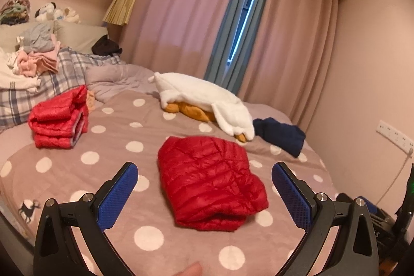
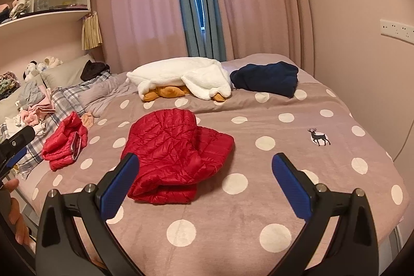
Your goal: Fold large clothes
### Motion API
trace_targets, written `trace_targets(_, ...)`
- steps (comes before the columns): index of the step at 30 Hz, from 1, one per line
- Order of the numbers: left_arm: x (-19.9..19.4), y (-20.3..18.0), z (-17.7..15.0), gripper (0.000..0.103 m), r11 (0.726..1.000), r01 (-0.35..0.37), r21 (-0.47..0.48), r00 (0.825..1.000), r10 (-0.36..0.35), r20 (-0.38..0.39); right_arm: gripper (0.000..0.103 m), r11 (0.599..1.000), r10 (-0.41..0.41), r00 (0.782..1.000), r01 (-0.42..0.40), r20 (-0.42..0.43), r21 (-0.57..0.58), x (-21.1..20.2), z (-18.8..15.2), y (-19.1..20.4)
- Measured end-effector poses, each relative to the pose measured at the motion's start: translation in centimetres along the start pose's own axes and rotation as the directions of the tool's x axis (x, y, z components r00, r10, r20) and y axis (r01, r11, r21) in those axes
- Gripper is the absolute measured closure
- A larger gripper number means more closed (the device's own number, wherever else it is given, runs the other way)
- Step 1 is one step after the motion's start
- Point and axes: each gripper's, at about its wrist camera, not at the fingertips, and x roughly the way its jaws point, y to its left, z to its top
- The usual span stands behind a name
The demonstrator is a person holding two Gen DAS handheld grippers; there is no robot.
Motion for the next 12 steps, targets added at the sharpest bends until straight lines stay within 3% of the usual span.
trace_targets(12,0.27,-0.59,-0.24,0.001,0.997,-0.039,0.064,0.999,0.04,-0.008,0.001,0.999,-0.034,0.999,0.034,-0.014,-0.039,0.36,-0.08,0.52)
